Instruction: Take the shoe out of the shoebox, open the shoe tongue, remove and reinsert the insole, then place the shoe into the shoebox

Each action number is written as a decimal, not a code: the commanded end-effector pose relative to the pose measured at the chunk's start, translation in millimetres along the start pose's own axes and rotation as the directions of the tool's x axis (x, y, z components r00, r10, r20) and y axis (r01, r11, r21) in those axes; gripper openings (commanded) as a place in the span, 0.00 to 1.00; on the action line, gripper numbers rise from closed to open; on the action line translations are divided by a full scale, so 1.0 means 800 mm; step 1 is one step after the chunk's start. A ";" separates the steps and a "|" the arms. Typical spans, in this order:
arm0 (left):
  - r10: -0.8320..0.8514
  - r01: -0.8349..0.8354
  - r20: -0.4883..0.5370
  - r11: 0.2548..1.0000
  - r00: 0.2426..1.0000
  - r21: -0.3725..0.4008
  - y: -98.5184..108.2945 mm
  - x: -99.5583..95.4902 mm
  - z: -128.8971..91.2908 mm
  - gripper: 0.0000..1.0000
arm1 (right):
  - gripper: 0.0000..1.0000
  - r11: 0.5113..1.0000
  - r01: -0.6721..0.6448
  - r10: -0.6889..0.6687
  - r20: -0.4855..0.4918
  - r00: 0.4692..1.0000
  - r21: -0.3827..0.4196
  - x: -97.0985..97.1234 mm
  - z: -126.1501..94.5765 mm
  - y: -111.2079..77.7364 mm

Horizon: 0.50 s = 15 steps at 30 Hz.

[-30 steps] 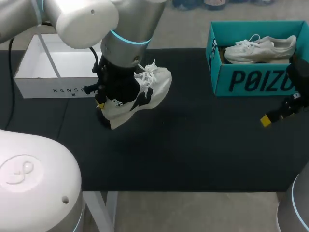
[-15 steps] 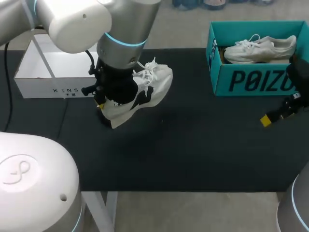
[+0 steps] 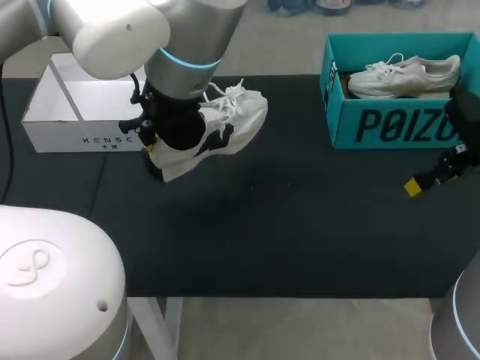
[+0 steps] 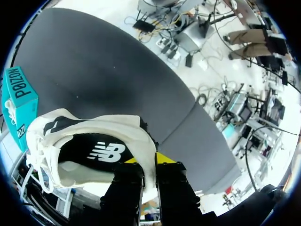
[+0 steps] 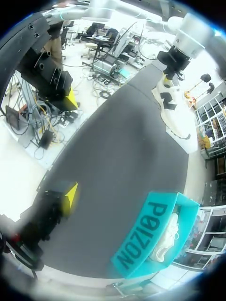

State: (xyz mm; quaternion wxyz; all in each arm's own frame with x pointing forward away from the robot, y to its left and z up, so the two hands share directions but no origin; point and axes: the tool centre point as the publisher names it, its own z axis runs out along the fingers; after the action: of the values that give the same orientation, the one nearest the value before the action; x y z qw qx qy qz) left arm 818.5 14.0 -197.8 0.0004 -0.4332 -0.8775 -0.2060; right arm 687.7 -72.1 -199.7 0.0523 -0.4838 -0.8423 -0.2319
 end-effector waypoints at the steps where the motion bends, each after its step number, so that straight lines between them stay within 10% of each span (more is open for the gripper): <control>1: 0.047 -0.046 0.039 0.999 0.998 -0.014 0.055 0.019 -0.009 0.00 | 1.00 1.000 0.000 0.000 0.002 1.000 -0.002 0.000 0.001 -0.002; 15: 0.311 -0.298 0.136 0.948 0.941 -0.111 0.253 0.069 0.059 0.00 | 1.00 1.000 0.000 0.000 0.002 1.000 -0.002 0.000 0.001 -0.002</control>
State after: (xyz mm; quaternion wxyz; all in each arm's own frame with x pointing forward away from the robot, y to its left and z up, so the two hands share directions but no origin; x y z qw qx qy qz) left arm 928.4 147.1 -155.7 -0.0002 -0.5562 -0.7922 -0.2511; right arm 687.7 -72.1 -199.7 0.0523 -0.4839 -0.8422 -0.2319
